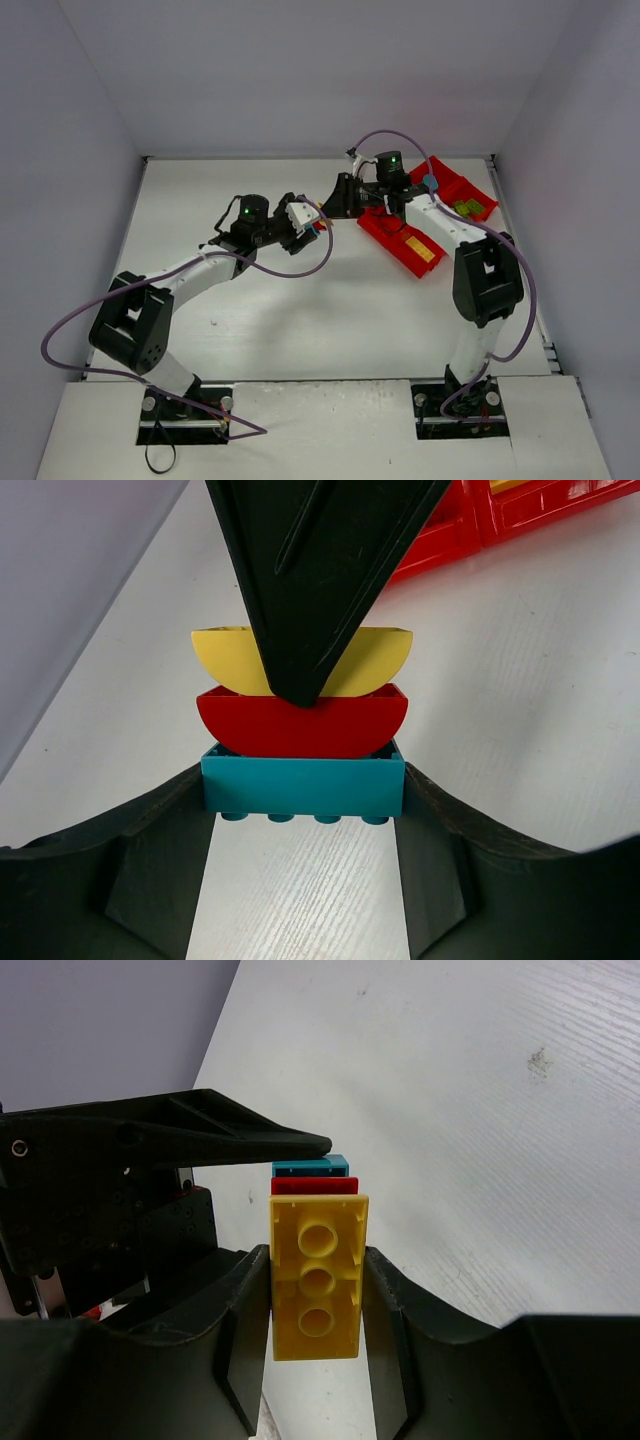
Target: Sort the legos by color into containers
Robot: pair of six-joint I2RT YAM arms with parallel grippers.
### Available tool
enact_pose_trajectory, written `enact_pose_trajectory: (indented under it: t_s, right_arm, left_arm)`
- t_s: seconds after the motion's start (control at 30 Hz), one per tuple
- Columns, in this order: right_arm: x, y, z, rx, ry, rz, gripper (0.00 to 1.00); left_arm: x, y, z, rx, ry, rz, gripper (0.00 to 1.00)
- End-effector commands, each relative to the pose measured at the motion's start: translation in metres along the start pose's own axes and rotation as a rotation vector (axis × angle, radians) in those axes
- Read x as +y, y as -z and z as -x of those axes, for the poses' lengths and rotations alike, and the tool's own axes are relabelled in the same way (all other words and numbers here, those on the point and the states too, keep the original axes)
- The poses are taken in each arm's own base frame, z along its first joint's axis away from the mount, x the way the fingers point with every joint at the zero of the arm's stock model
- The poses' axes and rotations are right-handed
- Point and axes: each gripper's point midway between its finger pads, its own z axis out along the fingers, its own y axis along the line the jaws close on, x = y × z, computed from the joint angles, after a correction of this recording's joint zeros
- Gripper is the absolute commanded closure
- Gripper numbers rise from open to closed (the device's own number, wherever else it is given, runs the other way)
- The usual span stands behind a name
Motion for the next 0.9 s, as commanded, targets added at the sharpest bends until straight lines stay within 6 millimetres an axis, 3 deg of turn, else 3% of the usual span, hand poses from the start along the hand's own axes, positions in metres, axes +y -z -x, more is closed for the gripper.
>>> enact_pose_trajectory:
  t_s: [0.0, 0.67, 0.87]
  right_arm:
    - [0.019, 0.018, 0.019, -0.074, 0.103, 0.013, 1.0]
    - [0.006, 0.025, 0.013, -0.08, 0.123, -0.064, 1.0]
    - [-0.023, 0.055, 0.028, -0.171, 0.099, -0.244, 1.0]
  left_arm:
    - [0.018, 0.001, 0.035, -0.099, -0.037, 0.049, 0.7]
    - [0.021, 0.002, 0.026, -0.069, 0.013, 0.05, 0.81]
    - [0.022, 0.004, 0.024, -0.069, 0.006, 0.064, 0.8]
